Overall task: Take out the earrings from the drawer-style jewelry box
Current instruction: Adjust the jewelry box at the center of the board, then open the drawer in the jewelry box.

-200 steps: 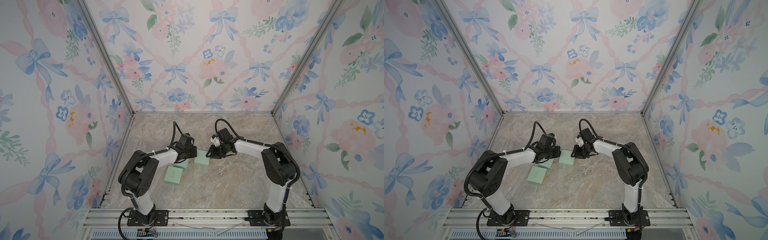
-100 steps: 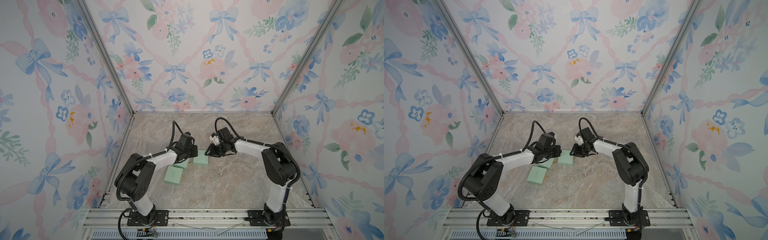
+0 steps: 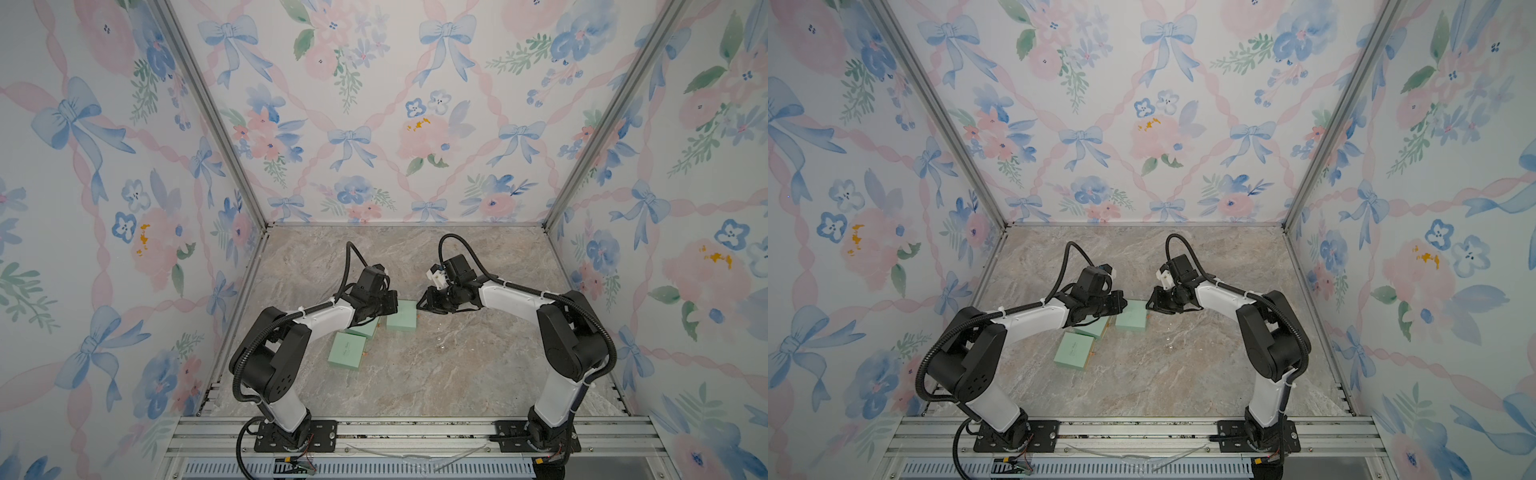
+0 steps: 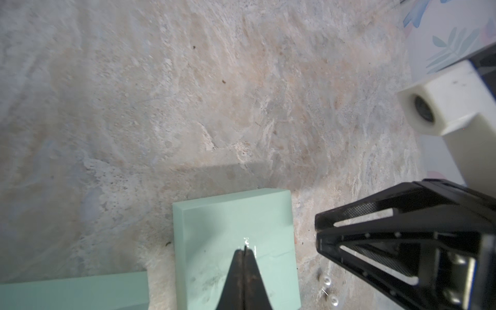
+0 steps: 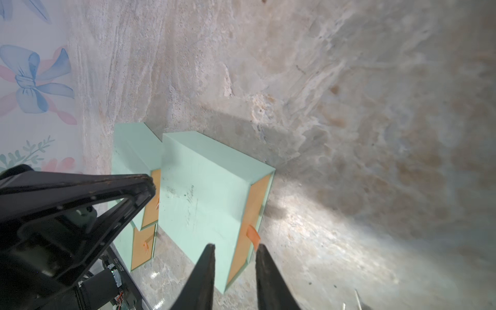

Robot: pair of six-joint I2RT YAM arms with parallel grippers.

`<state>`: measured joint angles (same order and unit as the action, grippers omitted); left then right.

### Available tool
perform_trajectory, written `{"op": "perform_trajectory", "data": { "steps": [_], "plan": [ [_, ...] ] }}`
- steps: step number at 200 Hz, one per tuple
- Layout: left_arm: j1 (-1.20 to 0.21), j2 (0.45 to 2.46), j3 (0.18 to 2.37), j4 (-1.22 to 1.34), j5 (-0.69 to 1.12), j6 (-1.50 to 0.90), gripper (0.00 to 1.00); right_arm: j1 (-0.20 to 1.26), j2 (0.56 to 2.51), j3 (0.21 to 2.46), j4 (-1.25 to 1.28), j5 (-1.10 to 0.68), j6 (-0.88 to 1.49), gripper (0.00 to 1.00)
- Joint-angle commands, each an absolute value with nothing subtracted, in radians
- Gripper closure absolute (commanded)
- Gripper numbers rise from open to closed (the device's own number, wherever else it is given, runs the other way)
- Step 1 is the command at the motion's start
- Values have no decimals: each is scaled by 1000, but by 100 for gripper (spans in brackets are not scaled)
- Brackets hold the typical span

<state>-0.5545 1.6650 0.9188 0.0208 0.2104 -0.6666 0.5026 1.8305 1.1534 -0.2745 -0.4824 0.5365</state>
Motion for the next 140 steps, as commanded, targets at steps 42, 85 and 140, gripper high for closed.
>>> {"op": "perform_trajectory", "data": {
  "steps": [42, 85, 140],
  "plan": [
    [-572, 1664, 864, 66, 262, -697, 100, 495, 1839, 1109, -232, -478, 561, 76],
    [-572, 1672, 848, 69, 261, -710, 100, 492, 1855, 1109, -217, -495, 564, 80],
    [-572, 1669, 842, 65, 250, -716, 100, 491, 1875, 1114, -218, -500, 560, 80]
  ]
}}
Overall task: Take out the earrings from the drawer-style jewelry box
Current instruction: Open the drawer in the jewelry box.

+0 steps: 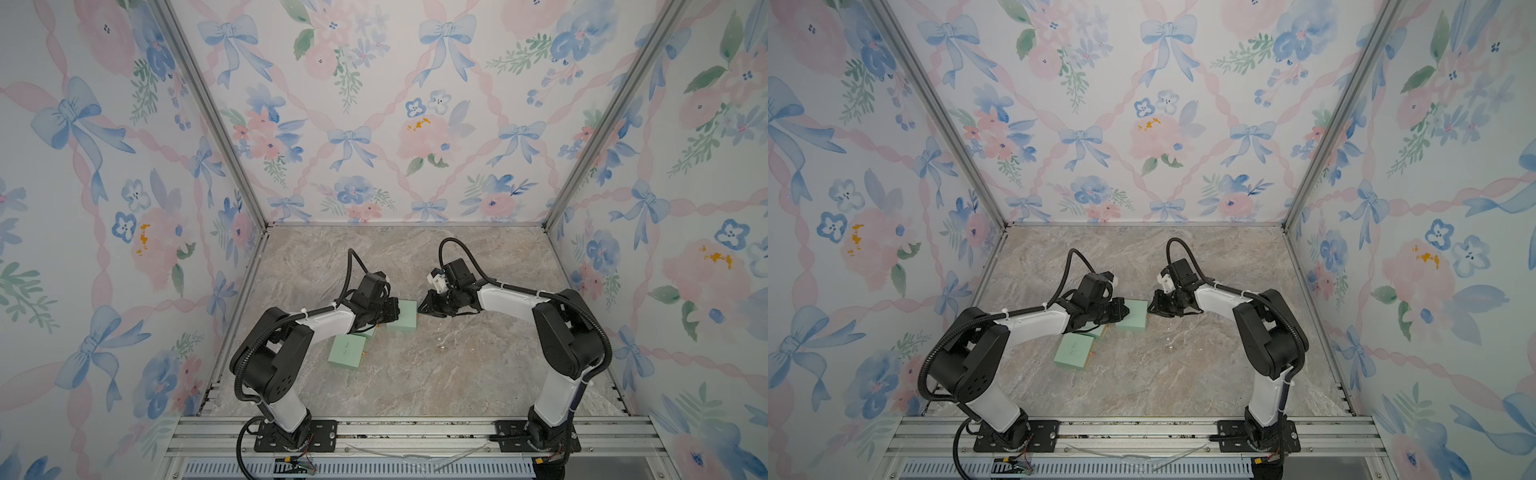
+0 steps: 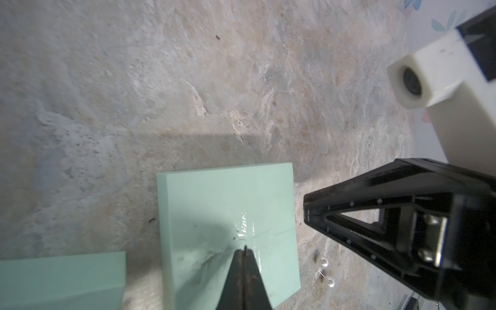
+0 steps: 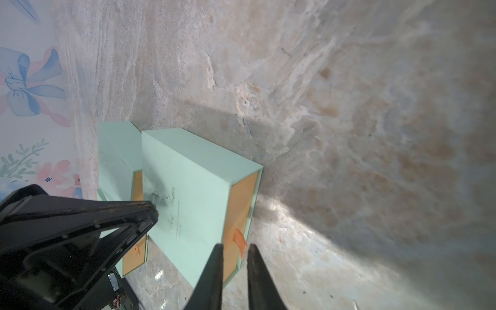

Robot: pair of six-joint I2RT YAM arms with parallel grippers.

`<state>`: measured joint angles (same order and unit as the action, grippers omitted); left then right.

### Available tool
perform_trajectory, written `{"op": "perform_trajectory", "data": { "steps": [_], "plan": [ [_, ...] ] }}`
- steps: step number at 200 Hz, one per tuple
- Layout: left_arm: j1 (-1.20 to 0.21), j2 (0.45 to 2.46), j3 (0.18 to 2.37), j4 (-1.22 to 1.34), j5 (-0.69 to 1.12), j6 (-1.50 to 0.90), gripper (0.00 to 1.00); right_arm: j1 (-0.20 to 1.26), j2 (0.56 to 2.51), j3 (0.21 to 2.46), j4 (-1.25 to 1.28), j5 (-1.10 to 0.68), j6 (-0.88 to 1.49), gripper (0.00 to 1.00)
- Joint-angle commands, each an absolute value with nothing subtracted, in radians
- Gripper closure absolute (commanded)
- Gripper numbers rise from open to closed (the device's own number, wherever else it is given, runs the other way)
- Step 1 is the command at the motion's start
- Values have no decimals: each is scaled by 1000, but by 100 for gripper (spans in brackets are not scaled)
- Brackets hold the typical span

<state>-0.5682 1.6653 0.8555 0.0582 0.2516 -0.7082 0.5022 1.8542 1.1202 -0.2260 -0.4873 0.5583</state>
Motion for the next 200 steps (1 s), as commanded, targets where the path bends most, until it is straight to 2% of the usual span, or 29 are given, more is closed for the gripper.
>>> {"op": "perform_trajectory", "data": {
  "steps": [1, 200],
  "plan": [
    [-573, 1669, 842, 64, 250, -715, 100, 491, 1875, 1115, -218, -500, 560, 80],
    [-573, 1690, 859, 38, 239, -706, 100, 499, 1921, 1122, -205, -523, 575, 81]
  ]
}}
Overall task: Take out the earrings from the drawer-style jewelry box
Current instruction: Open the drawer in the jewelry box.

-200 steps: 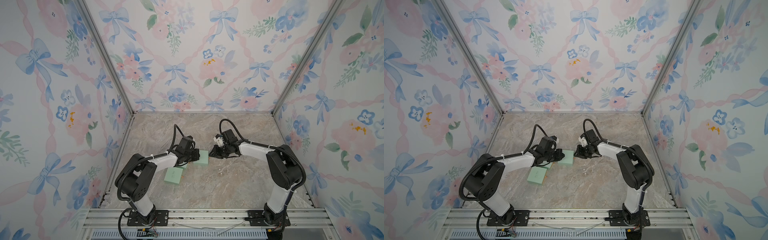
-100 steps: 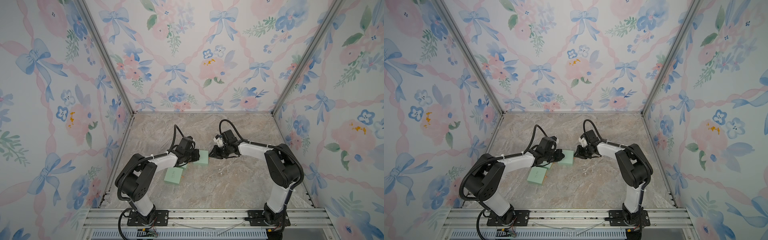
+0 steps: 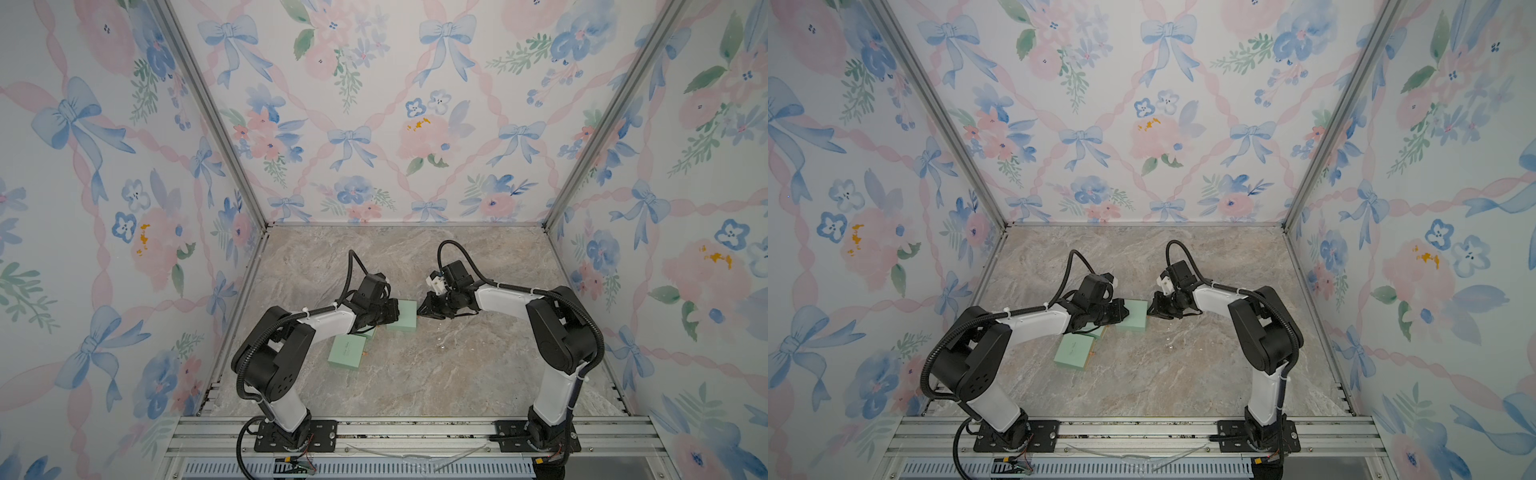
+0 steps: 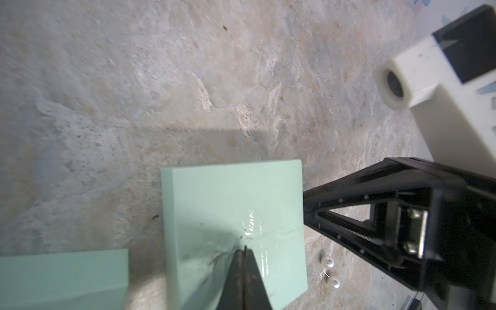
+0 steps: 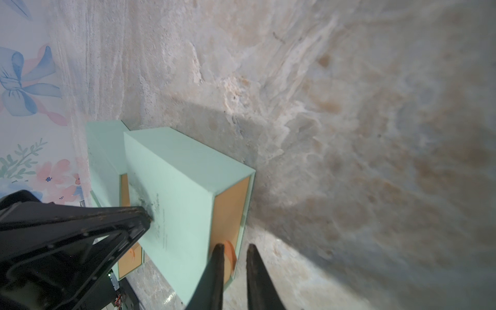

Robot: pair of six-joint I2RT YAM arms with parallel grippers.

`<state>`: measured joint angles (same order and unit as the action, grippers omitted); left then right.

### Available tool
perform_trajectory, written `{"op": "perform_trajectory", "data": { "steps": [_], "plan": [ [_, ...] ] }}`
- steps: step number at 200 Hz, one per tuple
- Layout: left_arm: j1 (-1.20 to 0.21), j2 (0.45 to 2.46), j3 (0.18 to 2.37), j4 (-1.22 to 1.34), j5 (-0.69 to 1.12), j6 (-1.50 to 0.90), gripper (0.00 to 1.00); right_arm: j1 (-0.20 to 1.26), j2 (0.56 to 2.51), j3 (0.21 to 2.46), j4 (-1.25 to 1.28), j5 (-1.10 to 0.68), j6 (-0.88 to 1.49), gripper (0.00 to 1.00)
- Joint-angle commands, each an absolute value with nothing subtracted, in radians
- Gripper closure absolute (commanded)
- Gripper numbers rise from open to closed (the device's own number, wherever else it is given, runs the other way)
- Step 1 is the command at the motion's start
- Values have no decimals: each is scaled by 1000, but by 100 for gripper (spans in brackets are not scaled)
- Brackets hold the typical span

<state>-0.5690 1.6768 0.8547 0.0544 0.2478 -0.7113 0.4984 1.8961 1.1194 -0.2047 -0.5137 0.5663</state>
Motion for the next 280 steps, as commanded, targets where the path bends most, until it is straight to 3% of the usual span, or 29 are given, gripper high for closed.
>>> {"op": "perform_trajectory", "data": {
  "steps": [1, 202, 280],
  "plan": [
    [-573, 1690, 859, 38, 238, -706, 100, 499, 1921, 1123, -204, -523, 576, 81],
    [-572, 1685, 851, 33, 232, -702, 100, 522, 1920, 1152, -210, -532, 571, 86],
    [-571, 1679, 852, 19, 225, -701, 100, 520, 1920, 1165, -240, -517, 561, 95]
  ]
}}
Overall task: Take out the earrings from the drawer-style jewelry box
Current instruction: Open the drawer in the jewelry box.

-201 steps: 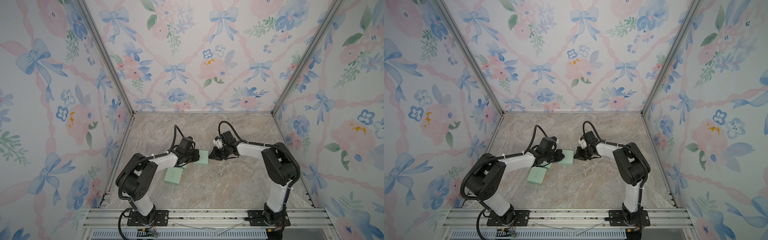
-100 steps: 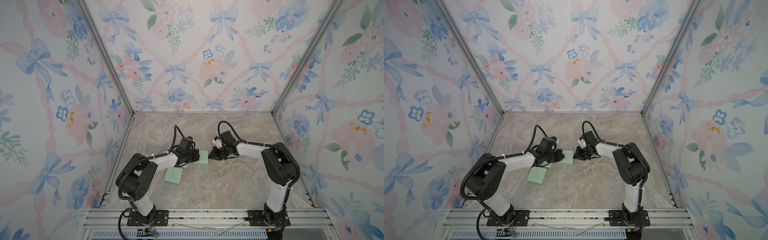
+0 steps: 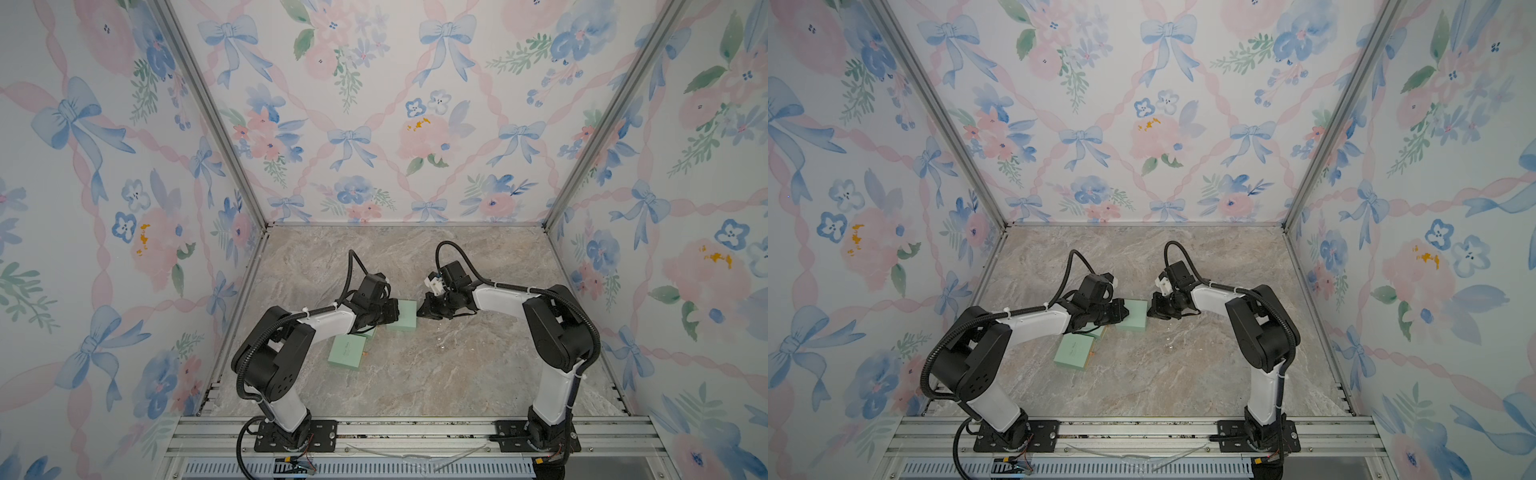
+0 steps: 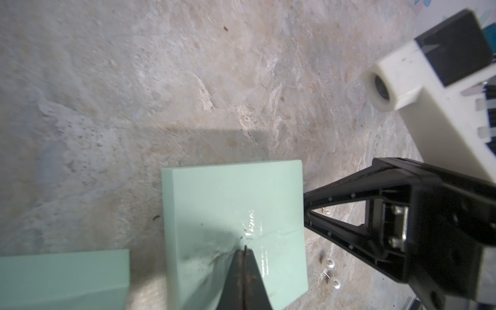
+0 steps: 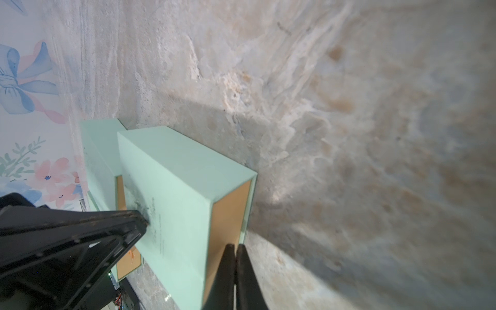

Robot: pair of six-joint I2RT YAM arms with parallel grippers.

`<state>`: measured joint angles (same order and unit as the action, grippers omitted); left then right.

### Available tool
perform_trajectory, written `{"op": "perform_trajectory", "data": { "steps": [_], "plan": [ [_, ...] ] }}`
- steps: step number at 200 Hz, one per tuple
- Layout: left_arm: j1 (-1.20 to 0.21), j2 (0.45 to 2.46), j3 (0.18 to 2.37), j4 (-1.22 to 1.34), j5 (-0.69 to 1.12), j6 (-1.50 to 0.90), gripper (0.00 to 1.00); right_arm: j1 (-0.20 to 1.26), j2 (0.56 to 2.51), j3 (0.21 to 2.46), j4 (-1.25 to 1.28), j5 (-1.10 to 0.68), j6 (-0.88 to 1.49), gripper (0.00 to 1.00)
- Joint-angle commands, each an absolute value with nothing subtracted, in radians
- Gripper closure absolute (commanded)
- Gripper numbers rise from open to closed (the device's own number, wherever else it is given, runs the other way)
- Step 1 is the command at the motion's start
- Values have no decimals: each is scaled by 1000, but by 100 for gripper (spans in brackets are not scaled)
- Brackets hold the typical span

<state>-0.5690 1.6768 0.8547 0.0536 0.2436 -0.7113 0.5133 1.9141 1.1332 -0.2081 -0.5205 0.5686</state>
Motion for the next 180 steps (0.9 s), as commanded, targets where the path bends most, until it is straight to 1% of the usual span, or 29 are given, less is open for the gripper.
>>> {"op": "perform_trajectory", "data": {
  "steps": [1, 48, 180],
  "plan": [
    [-571, 1679, 851, 19, 224, -701, 100, 520, 1920, 1165, -239, -516, 560, 95],
    [-571, 1678, 853, 12, 219, -701, 100, 515, 1908, 1161, -262, -493, 548, 100],
    [-569, 1688, 856, 11, 221, -699, 100, 499, 1858, 1122, -283, -458, 554, 100]
  ]
}}
